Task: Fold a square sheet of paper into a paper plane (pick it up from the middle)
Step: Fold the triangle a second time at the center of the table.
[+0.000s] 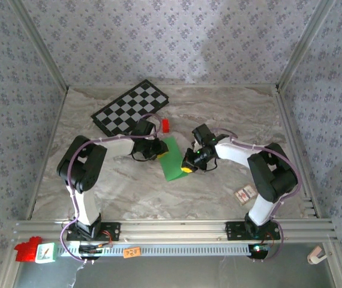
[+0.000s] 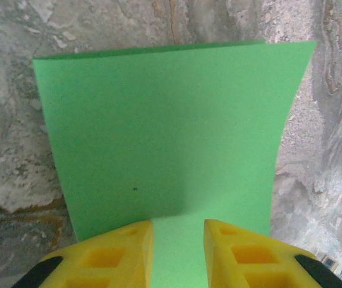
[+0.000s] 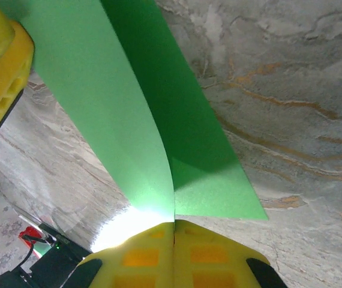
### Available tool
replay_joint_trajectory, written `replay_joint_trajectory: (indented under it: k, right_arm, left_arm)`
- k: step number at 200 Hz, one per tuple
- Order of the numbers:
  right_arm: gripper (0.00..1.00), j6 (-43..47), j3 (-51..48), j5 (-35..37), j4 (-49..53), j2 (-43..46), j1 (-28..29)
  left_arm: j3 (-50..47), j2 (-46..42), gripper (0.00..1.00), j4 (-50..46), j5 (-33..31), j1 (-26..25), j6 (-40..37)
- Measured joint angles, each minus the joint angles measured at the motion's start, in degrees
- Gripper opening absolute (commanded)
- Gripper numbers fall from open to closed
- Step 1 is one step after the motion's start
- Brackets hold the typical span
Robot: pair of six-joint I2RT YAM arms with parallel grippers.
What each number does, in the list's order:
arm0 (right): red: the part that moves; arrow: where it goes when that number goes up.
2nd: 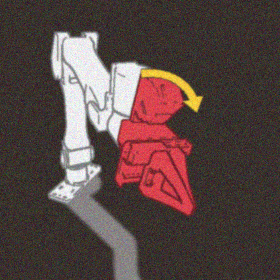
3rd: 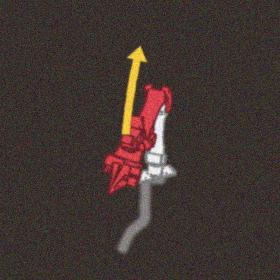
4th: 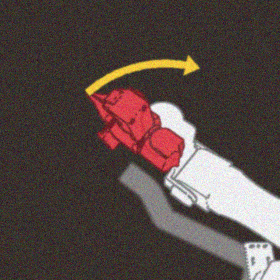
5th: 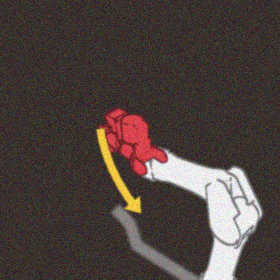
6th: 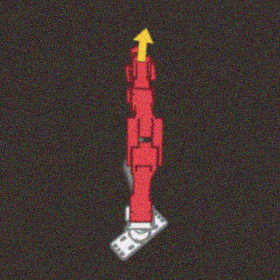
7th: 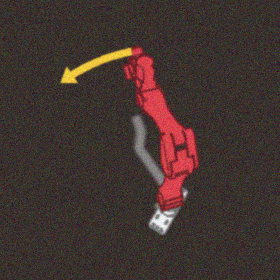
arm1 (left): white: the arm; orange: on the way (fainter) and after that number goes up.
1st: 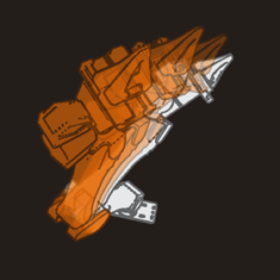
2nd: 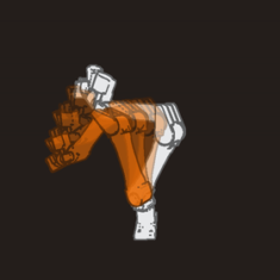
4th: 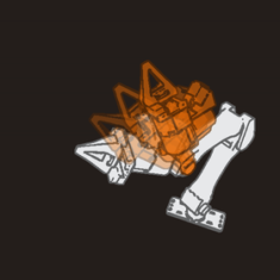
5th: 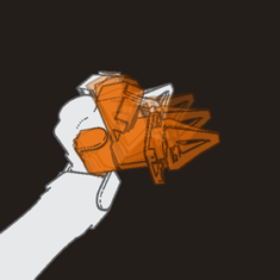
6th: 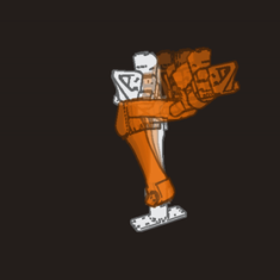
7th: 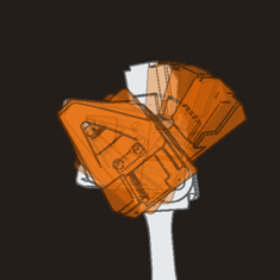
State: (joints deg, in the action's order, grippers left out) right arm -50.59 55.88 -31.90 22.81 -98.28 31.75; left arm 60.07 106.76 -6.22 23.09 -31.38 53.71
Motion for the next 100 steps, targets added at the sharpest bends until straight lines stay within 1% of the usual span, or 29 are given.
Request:
replay_joint_trajectory:
  k: [45,100]
  right_arm:
    - [0.01,0.00,0.11,-0.39,-0.98,-0.50,0.28]
    - [0.01,0.00,3.28,-2.05,-6.32,-2.75,1.70]
  left_arm:
    - [1.60,2.16,0.22,-1.38,0.24,-0.24,-0.48]
    - [2.38,2.80,0.19,-1.95,0.42,-0.31,-0.81]
